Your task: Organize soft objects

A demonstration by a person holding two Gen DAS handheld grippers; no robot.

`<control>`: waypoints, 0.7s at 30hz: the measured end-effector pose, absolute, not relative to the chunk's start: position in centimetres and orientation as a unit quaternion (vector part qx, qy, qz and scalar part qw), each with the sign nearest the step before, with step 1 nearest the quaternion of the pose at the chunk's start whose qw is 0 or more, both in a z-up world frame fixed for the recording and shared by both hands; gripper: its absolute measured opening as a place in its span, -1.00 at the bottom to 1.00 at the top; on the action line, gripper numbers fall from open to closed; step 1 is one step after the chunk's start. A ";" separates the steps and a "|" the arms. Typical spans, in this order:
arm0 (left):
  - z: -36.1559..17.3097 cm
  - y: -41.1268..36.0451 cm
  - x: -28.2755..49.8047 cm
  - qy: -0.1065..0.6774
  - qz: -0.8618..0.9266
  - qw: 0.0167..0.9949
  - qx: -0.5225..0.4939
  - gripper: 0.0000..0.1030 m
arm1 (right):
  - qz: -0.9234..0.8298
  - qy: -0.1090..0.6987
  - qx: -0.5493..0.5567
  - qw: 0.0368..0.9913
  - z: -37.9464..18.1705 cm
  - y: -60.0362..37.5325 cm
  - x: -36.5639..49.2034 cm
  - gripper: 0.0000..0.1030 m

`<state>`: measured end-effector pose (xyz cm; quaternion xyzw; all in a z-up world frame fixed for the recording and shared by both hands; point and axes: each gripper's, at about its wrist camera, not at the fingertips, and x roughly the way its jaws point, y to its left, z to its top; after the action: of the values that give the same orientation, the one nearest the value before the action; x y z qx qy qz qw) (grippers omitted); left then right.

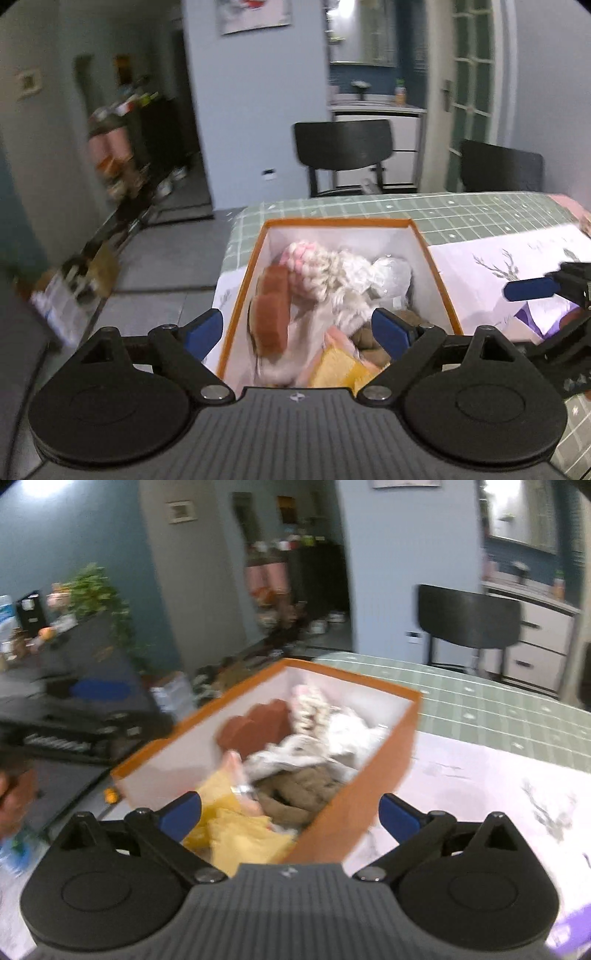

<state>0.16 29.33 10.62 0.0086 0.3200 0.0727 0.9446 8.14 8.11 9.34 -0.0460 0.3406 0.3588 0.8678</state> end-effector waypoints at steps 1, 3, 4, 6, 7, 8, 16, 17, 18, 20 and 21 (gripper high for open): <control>10.2 29.3 -0.1 0.324 0.082 0.942 0.001 1.00 | 0.342 0.342 -0.044 0.874 9.2 7.9 8.0 0.95; 9.5 28.9 -0.5 0.329 0.101 0.939 -0.008 1.00 | 0.326 0.344 -0.040 0.880 8.9 7.6 7.9 0.95; 9.3 28.9 -0.9 0.331 0.109 0.937 -0.011 1.00 | 0.322 0.345 -0.039 0.881 8.8 7.5 7.9 0.95; 8.8 28.6 -1.2 0.336 0.132 0.933 -0.014 1.00 | 0.314 0.345 -0.040 0.884 8.8 7.6 7.6 0.95; 8.8 28.6 -1.2 0.335 0.141 0.931 -0.016 1.00 | 0.309 0.343 -0.038 0.886 8.9 7.4 7.3 0.95; 8.8 28.5 -1.6 0.333 0.150 0.931 -0.019 1.00 | 0.305 0.341 -0.036 0.888 8.9 7.3 7.1 0.95; 7.9 27.1 -3.2 0.325 0.196 0.925 -0.035 1.00 | 0.304 0.358 -0.024 0.882 8.0 6.9 5.9 0.95; 7.9 27.0 -3.2 0.325 0.204 0.923 -0.034 1.00 | 0.299 0.357 -0.023 0.885 7.9 6.8 5.8 0.95; 7.8 26.8 -3.1 0.325 0.209 0.922 -0.029 1.00 | 0.295 0.356 -0.024 0.886 7.8 6.8 5.8 0.95; 7.6 26.5 -3.2 0.324 0.214 0.921 -0.022 1.00 | 0.289 0.358 -0.026 0.888 7.6 6.7 5.8 0.95; 7.5 26.4 -3.2 0.325 0.217 0.920 -0.022 1.00 | 0.287 0.359 -0.028 0.888 7.5 6.6 5.8 0.95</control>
<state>-3.22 26.41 7.53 -0.0216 0.3255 0.2165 0.9202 5.77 6.64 7.45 -0.0275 0.3591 0.2874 0.8875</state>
